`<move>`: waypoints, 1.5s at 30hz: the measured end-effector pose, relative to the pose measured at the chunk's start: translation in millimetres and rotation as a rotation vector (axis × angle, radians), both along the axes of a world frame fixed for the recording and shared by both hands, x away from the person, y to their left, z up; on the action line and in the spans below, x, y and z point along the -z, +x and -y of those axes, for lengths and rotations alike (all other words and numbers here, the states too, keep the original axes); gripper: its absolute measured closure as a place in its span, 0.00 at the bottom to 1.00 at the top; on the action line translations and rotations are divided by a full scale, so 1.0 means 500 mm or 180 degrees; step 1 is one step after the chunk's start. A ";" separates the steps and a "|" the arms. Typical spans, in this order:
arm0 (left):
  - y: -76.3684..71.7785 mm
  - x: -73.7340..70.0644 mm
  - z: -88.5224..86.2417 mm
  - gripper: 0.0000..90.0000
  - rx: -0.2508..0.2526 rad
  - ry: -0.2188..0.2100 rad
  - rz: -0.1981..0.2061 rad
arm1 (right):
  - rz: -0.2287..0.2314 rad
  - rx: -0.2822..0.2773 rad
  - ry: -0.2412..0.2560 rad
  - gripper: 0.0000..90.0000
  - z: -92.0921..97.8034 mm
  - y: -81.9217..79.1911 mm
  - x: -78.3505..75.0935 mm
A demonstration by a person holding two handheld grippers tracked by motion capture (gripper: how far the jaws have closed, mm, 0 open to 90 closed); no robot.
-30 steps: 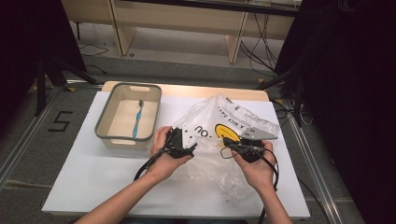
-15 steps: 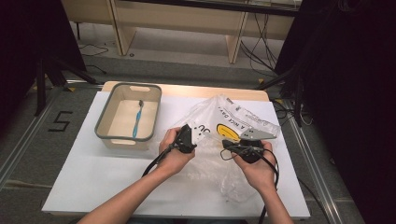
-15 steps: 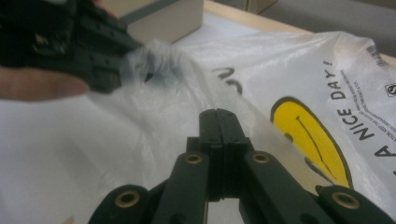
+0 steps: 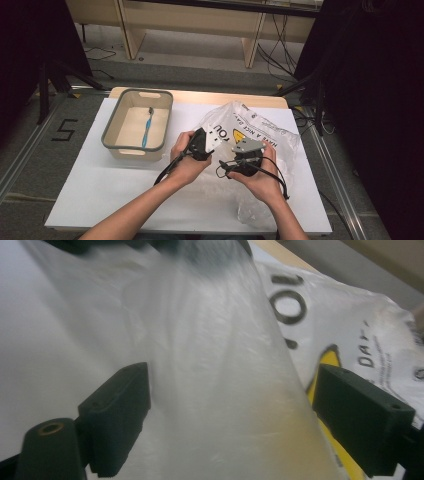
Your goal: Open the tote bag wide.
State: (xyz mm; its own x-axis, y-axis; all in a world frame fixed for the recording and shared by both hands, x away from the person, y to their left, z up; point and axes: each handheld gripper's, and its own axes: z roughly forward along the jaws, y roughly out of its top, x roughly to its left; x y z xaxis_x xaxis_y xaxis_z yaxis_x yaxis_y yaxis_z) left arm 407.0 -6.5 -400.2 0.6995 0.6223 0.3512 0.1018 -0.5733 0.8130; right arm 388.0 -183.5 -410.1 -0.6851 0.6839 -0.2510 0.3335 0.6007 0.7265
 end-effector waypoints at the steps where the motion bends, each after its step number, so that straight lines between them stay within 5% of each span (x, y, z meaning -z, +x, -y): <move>1: 0.000 -0.001 -0.001 0.99 0.0010 0.0008 -0.0006 | 0.0036 0.0086 -0.0094 0.31 0.000 0.005 0.005; 2: 0.000 -0.001 -0.001 0.99 0.0010 0.0008 -0.0006 | 0.0036 0.0171 -0.0129 0.43 0.002 0.010 0.008; 3: -0.001 -0.001 -0.002 0.99 0.0020 0.0013 -0.0014 | 0.0036 0.0171 -0.0129 0.43 0.002 0.010 0.008; 4: -0.001 -0.001 -0.003 0.98 0.0026 0.0018 -0.0018 | -0.0030 0.0238 -0.0009 0.70 0.008 0.014 0.007; 5: -0.001 -0.001 -0.004 0.98 0.0031 0.0019 -0.0012 | -0.0030 0.0238 -0.0009 0.70 0.008 0.014 0.007; 6: -0.002 -0.002 -0.005 0.95 0.0041 0.0019 -0.0008 | 0.0004 0.0302 0.0105 0.87 0.015 0.012 -0.001; 9: -0.005 -0.004 -0.007 0.91 0.0059 -0.0002 0.0001 | 0.0021 0.0341 0.0213 0.99 0.023 0.008 -0.012; 13: -0.016 -0.005 -0.009 0.70 0.0057 -0.0028 0.0000 | 0.0069 0.0451 0.0278 1.00 0.031 0.004 -0.029; 21: -0.055 -0.013 -0.048 0.36 0.0008 -0.0095 -0.0244 | 0.0174 0.0591 0.0384 1.00 0.032 0.000 -0.048; 27: -0.080 -0.010 -0.091 0.29 0.0042 -0.0254 -0.0425 | 0.0174 0.0649 0.0434 1.00 0.029 0.003 -0.053; 35: -0.094 0.000 -0.147 0.25 -0.0039 -0.0240 -0.0564 | 0.0154 0.0662 0.0425 1.00 0.030 0.005 -0.045; 45: -0.116 -0.001 -0.205 0.23 -0.0084 -0.0324 -0.0620 | 0.0147 0.0673 0.0470 1.00 0.038 0.003 -0.043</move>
State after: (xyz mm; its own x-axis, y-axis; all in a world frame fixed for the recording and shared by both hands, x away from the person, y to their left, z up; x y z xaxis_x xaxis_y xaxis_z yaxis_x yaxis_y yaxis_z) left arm 348.9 95.8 -399.9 0.7310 0.6667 0.1454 0.2766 -0.4843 0.8300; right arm 389.4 -202.3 -388.7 -0.5131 0.8422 -0.1654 0.4048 0.4074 0.8186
